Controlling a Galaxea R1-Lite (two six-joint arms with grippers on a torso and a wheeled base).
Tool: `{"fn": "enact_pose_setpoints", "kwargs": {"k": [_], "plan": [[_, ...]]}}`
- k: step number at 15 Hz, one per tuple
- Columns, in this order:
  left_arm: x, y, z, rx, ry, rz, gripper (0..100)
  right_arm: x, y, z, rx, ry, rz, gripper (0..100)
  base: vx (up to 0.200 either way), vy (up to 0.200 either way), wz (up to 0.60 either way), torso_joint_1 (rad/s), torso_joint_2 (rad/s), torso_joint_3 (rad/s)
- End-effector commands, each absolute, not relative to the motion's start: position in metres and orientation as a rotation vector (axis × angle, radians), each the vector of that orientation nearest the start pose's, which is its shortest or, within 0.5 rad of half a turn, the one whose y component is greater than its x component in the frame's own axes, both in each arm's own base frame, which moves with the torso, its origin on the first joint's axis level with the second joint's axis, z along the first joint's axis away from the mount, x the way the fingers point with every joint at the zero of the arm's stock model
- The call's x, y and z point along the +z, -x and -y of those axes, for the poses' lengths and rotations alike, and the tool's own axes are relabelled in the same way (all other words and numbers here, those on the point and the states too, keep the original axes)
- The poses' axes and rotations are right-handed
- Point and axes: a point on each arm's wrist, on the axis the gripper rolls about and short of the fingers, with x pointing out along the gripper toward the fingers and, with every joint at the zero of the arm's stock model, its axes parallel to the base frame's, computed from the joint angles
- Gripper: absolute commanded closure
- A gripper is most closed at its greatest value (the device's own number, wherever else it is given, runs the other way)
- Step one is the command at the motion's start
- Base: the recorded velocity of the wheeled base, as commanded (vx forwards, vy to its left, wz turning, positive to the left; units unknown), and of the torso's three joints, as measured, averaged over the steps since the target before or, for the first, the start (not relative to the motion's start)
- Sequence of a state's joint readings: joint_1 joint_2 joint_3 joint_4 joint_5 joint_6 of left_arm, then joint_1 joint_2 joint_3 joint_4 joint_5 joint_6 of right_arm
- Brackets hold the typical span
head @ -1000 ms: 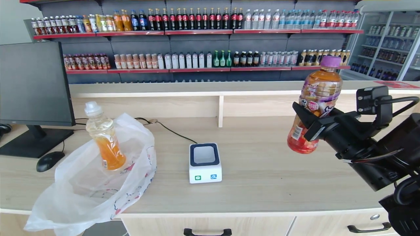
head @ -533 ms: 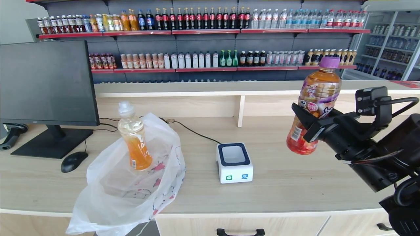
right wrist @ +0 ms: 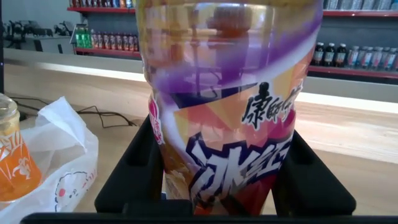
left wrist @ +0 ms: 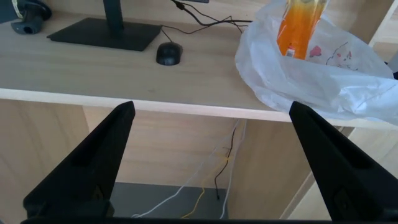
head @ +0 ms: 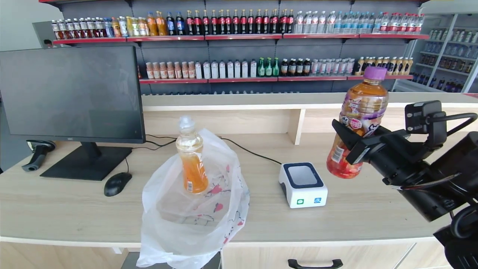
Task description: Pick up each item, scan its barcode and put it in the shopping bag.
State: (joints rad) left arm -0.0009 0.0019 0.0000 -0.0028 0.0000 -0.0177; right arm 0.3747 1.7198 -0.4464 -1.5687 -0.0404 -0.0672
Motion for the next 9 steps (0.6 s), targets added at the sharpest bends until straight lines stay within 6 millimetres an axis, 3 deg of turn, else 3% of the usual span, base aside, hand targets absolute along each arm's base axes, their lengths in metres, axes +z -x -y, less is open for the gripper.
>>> {"fn": "enact_pose_setpoints", "kwargs": {"k": [1,9], "plan": [[0.076,0.023,0.0,0.0,0.017,0.002,0,0.18,-0.242,-0.095,0.325,0.007,0.293,100,0.0,0.0,0.0,0.0,0.0,0.0],[0.076,0.023,0.0,0.0,0.012,0.0,0,0.177,-0.222,-0.102,0.388,0.01,0.276,100,0.0,0.0,0.0,0.0,0.0,0.0]]}}
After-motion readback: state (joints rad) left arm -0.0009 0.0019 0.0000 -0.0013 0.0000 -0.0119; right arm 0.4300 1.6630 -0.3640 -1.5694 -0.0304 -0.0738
